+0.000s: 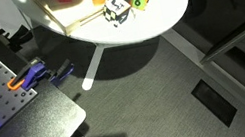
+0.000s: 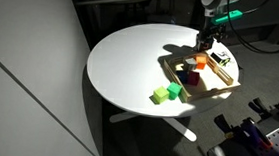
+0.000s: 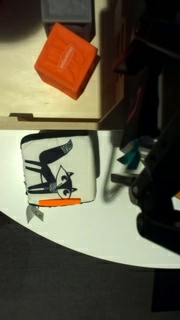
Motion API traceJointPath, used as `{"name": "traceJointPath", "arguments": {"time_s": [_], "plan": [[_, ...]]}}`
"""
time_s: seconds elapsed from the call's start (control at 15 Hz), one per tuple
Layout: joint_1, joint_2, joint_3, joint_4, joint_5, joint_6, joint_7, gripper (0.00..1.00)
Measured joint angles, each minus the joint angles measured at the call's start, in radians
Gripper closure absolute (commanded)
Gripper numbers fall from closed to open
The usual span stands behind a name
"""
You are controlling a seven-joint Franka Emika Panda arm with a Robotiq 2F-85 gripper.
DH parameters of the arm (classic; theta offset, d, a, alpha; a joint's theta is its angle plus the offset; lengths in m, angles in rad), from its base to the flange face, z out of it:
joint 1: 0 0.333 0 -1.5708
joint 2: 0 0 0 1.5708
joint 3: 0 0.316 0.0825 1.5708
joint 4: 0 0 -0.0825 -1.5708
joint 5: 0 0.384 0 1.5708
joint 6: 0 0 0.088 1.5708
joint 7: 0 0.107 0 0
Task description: Remove the block with a black square image on top from the wooden tray and place it on the table
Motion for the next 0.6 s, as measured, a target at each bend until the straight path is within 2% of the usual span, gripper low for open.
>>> {"name": "traceJointPath", "arguments": {"time_s": [0.6], "plan": [[0.026,-0.023,0.028,0.014,0.000,-0.030,-0.006,0.00]]}}
